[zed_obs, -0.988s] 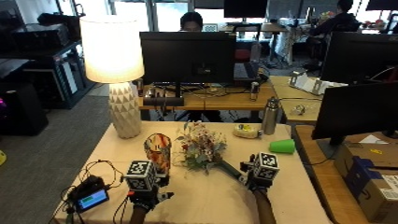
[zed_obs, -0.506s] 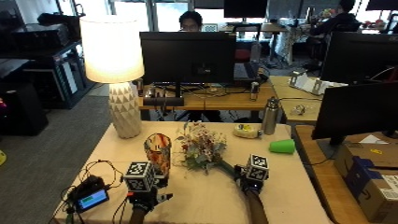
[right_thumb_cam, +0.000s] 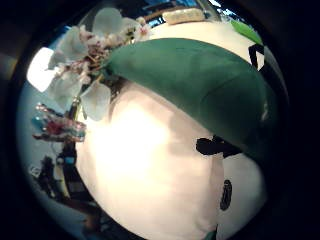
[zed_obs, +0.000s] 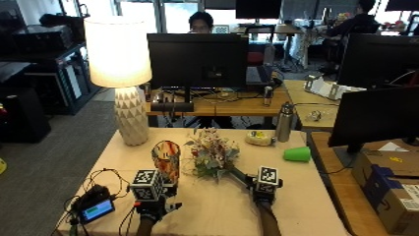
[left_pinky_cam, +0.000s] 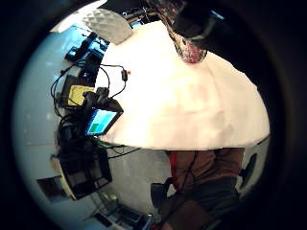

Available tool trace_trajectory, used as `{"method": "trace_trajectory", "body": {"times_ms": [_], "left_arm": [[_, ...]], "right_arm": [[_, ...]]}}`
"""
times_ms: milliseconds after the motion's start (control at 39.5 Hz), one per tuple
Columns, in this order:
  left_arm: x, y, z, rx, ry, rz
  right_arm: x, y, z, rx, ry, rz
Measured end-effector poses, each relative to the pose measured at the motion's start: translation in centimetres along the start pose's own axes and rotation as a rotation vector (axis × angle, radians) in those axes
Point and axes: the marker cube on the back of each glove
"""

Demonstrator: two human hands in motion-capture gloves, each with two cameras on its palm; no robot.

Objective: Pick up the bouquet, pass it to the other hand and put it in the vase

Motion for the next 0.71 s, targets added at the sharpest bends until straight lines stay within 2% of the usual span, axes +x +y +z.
{"method": "trace_trajectory", "body": {"times_ms": [51,228,481,557,709], "left_arm": [[-0.1,-0.3,0.1,0.006,0.001,0.004],[0.9,-0.1,-1.6,0.014,0.039,0.003],[4.5,-1.8,-5.3,0.151,0.173,0.109],[6.3,-2.5,-6.6,0.199,0.315,0.148],[9.9,-5.1,-8.7,0.265,0.73,0.228]], "right_arm": [[-0.1,0.7,0.1,-0.04,-0.024,0.01],[-0.3,0.8,-1.0,0.01,-0.249,0.074],[-3.2,2.3,-5.8,0.07,-0.704,0.071],[-4.6,3.0,-7.5,0.081,-0.835,0.033],[-7.7,3.5,-9.4,0.125,-1.09,-0.085]]}}
